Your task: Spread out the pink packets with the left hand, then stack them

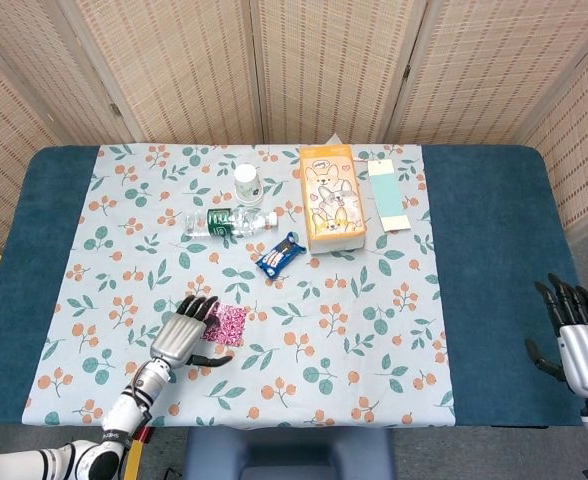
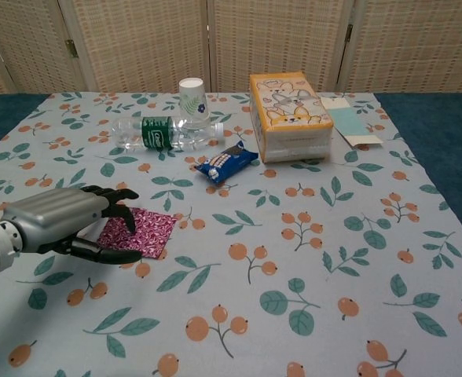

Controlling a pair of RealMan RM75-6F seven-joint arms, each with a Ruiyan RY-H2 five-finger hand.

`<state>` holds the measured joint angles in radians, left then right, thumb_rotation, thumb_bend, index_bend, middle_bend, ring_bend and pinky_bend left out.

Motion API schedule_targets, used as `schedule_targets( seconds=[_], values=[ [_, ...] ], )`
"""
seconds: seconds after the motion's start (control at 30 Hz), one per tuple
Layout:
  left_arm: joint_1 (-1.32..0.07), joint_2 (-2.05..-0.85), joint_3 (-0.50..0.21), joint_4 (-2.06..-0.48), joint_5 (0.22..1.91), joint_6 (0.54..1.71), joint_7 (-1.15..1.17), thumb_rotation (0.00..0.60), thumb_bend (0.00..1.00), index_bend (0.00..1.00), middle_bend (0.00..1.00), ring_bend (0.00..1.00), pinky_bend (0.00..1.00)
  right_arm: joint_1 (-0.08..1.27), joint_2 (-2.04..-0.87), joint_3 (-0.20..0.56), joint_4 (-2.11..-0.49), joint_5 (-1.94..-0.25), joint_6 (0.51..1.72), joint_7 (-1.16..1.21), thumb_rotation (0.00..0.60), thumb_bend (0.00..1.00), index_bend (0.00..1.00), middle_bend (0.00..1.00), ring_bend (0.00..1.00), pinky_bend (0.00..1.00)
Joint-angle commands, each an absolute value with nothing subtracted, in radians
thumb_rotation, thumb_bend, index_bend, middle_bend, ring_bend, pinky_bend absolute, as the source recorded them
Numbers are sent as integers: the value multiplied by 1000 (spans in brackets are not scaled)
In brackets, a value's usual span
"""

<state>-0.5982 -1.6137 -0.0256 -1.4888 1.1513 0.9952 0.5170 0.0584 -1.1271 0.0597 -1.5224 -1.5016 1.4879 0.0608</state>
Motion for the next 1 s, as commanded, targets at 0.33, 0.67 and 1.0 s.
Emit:
schedule_targets(
  seconds=[0.33, 0.67, 1.0],
  values=[
    [-622, -1647, -41, -1495, 1130, 986, 560, 119, 137, 294, 15, 0, 0, 53, -1125, 60, -1518, -1497, 1492, 67, 600, 385, 0, 0, 0, 0],
    [-644, -1665, -55, -1497, 1114, 979, 583, 122, 137, 279, 10, 0, 0, 47, -1124, 60, -1514, -1494, 1496, 75, 600, 385, 0, 0, 0, 0],
    [-648, -1660, -63, -1504, 1096, 994, 591, 123, 137, 271, 7, 0, 0, 43, -1122, 61, -1509, -1494, 1501, 83, 600, 385, 0, 0, 0, 0]
  ],
)
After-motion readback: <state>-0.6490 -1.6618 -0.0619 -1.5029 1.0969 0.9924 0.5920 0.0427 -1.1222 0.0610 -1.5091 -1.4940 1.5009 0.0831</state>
